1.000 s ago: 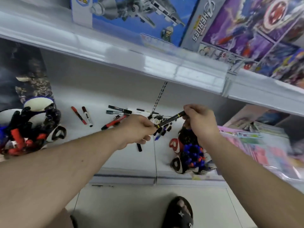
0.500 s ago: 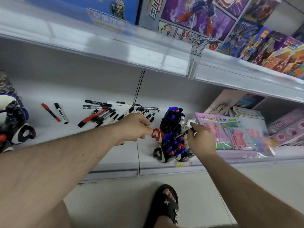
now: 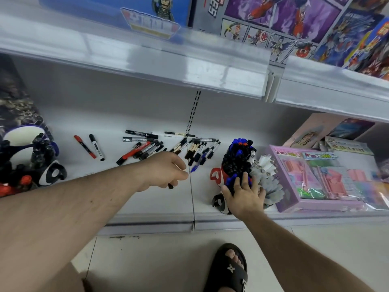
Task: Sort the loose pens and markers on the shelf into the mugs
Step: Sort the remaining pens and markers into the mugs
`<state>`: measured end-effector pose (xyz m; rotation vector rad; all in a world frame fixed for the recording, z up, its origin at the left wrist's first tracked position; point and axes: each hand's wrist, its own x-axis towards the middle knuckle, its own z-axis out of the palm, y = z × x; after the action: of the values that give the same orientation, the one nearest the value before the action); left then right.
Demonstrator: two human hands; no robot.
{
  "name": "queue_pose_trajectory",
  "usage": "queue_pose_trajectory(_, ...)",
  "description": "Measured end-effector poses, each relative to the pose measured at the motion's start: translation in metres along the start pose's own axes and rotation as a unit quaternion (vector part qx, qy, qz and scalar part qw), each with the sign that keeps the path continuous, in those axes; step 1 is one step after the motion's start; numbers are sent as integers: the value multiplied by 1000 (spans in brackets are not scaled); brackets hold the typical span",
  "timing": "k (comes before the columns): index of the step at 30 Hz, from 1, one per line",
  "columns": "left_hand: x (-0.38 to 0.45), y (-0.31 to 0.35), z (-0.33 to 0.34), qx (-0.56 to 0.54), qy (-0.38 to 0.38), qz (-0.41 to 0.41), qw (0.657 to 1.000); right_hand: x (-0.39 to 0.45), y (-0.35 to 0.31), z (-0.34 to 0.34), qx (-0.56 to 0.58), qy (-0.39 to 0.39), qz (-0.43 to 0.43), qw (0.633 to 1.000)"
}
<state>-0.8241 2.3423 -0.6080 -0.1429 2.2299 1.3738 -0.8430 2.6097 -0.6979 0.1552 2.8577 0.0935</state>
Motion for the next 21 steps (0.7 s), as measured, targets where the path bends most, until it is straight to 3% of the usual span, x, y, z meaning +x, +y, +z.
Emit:
queue_pose_trajectory(4, 2, -24, -20, 17, 28, -37, 999, 6, -26, -20, 50, 134, -59, 988)
queue_pose_trajectory(6, 4, -40, -29, 44, 52, -59, 996, 8, -52, -23, 81, 161, -118, 977)
queue_pose_trajectory(13, 35, -126, -30, 107, 193, -123, 968, 39, -135, 23, 102, 3, -186, 977)
queue_pose_trajectory(21, 39, -184, -2, -60, 265, -188, 944, 70, -187, 74, 99, -102, -183, 973)
